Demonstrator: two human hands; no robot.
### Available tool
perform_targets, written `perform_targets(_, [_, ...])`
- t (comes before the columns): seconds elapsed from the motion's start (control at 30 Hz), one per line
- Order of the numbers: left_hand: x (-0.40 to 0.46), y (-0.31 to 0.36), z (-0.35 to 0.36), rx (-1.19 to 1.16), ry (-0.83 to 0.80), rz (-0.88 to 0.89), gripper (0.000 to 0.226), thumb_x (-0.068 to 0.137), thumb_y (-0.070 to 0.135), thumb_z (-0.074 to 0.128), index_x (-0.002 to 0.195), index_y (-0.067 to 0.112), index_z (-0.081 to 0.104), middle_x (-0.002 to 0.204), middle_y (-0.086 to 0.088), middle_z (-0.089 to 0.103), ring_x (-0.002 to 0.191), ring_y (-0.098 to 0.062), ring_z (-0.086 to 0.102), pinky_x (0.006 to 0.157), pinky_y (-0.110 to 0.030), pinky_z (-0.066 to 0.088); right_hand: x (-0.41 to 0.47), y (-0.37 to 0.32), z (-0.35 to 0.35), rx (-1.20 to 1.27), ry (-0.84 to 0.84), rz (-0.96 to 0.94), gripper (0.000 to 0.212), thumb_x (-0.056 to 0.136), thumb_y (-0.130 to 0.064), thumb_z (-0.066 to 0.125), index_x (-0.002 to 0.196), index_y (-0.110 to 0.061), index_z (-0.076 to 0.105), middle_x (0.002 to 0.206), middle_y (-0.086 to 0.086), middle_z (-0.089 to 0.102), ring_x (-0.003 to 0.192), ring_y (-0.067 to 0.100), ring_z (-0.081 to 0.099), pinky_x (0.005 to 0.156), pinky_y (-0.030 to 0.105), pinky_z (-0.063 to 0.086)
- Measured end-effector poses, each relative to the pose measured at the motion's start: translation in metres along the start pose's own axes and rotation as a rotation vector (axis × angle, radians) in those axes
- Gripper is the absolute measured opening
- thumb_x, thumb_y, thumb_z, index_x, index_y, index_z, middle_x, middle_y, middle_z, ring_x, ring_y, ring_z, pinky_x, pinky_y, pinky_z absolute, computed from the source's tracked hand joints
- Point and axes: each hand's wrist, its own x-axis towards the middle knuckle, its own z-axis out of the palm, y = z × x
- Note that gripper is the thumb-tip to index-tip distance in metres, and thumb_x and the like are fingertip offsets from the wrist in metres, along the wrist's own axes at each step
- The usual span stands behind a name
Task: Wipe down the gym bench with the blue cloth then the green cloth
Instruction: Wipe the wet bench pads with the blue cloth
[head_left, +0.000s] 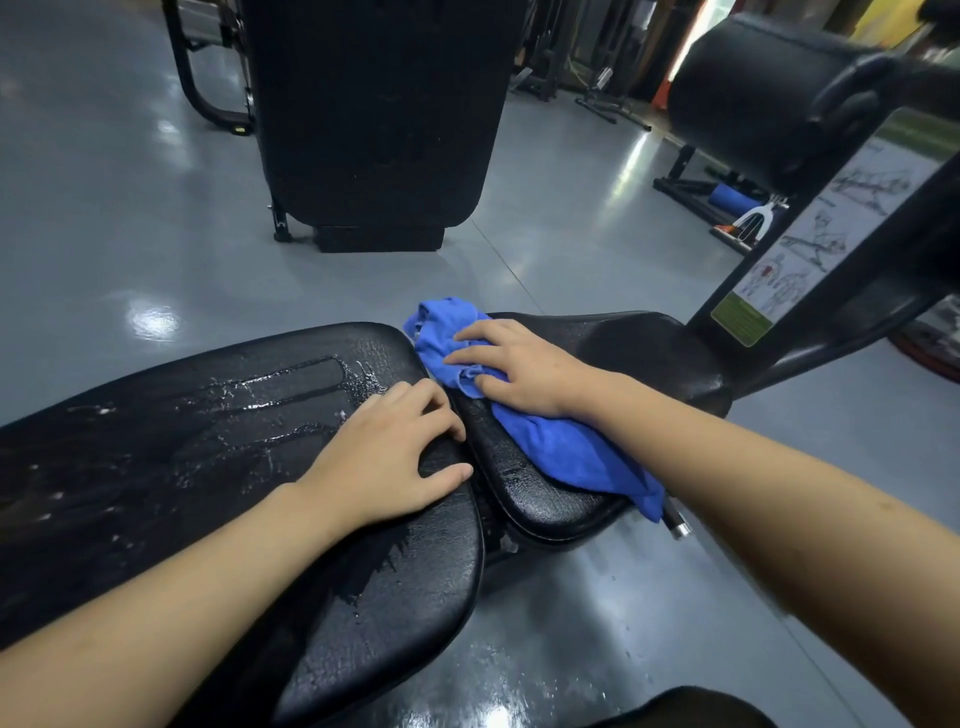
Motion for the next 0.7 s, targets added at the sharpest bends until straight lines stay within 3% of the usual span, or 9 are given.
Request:
perform_targets(0.2, [0.000,-0.002,0.001,-0.006,0.011,0.015,0.039,0.084,0.066,0.051,0.104,0.034,0.064,0.107,0.012,0.047,0.095,-0.012,0.044,0.082,-0.026,0.028,0.032,0.001,0.003,-0.029,-0.008,0.130,0.038,0.099,-0.033,0.049,0.136,-0.028,0.058,0.149,-0.001,0.042,0.139,0.022,0.035,0.116,0.034,0.027])
perform_targets(0.37, [-0.001,-0.001,0.001,-0.003,0.004,0.015,0.040,0.085,0.066,0.050,0.105,0.034,0.063,0.109,0.011,0.048,0.095,-0.012,0.044,0.082,-0.029,0.033,0.065,-0.006,0.004,-0.047,-0.073,0.278,0.040,0.099,-0.034,0.045,0.136,-0.026,0.057,0.144,0.001,0.045,0.129,0.026,0.041,0.111,0.036,0.031])
perform_targets(0.53, [0.000,0.001,0.001,-0.009,0.008,0.013,0.040,0.084,0.065,0.050,0.105,0.033,0.064,0.108,0.012,0.048,0.095,-0.013,0.045,0.082,-0.029,0.034,0.044,-0.012,0.004,-0.038,-0.007,0.241,0.036,0.098,-0.029,0.049,0.131,-0.023,0.062,0.145,0.002,0.046,0.133,0.024,0.039,0.112,0.029,0.026])
perform_targets(0.7, [-0.003,0.001,-0.002,-0.035,-0.003,0.012,0.047,0.085,0.064,0.050,0.112,0.027,0.060,0.112,0.009,0.051,0.096,-0.015,0.047,0.089,-0.034,0.043,0.002,-0.031,0.007,-0.052,0.048,0.135,0.043,0.091,-0.031,0.047,0.125,-0.015,0.068,0.141,0.007,0.053,0.134,0.027,0.044,0.116,0.033,0.030])
